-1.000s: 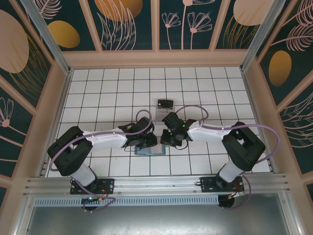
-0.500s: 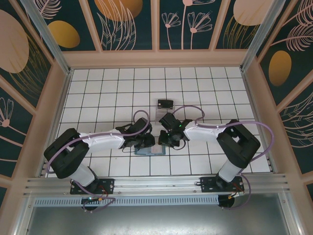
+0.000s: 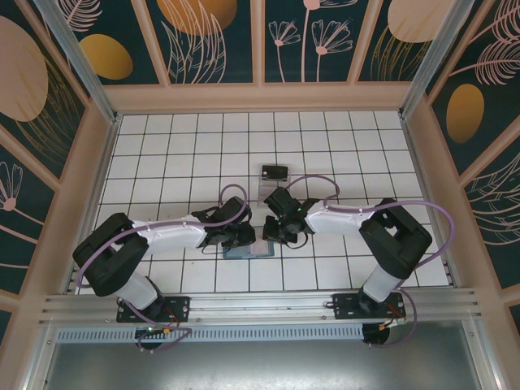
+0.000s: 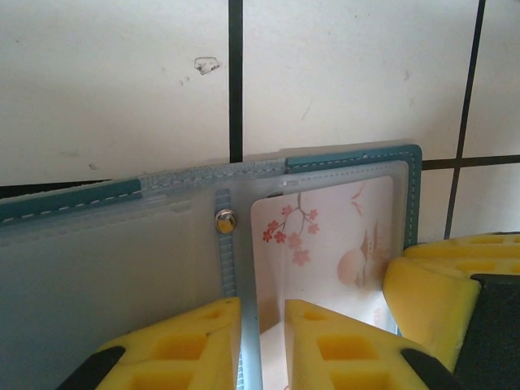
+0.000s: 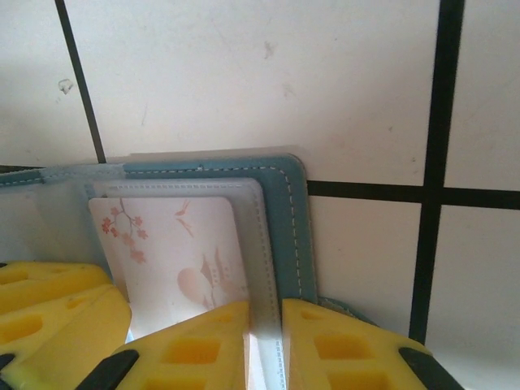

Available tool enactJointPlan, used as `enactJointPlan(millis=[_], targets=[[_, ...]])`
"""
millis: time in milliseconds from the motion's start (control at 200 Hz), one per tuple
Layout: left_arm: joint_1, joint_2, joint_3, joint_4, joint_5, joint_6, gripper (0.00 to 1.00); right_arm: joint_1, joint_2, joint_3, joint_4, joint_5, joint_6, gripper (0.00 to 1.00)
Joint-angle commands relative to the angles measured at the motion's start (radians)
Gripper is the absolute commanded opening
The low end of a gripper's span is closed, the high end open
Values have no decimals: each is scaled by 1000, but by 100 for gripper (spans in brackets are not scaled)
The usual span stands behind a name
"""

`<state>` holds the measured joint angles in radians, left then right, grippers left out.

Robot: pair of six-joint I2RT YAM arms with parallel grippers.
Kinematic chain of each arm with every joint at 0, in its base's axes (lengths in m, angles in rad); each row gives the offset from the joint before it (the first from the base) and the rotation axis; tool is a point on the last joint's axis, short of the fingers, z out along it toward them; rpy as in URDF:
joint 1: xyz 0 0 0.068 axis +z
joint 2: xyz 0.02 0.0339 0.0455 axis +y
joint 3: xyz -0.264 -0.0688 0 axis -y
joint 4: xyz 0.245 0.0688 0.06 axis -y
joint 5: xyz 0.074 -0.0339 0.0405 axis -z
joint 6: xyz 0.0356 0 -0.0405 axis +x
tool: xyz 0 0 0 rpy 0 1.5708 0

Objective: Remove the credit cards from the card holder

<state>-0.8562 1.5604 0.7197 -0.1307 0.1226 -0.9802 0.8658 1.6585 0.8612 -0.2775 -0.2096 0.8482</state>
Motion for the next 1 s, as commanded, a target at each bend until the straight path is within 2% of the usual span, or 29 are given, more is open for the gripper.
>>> enactJointPlan(millis=[0, 200, 555, 991], targets=[[6, 21, -19, 14, 5, -6, 22, 5, 25, -31, 0, 12, 11, 18], [6, 30, -27, 43, 30, -5, 22, 4, 21, -29, -2, 9, 10, 17], [7, 38, -32, 22, 1, -3, 14, 4, 15, -35, -7, 13, 11, 15], [8, -65, -68, -22, -36, 5, 11, 3, 16, -33, -18, 16, 8, 17]])
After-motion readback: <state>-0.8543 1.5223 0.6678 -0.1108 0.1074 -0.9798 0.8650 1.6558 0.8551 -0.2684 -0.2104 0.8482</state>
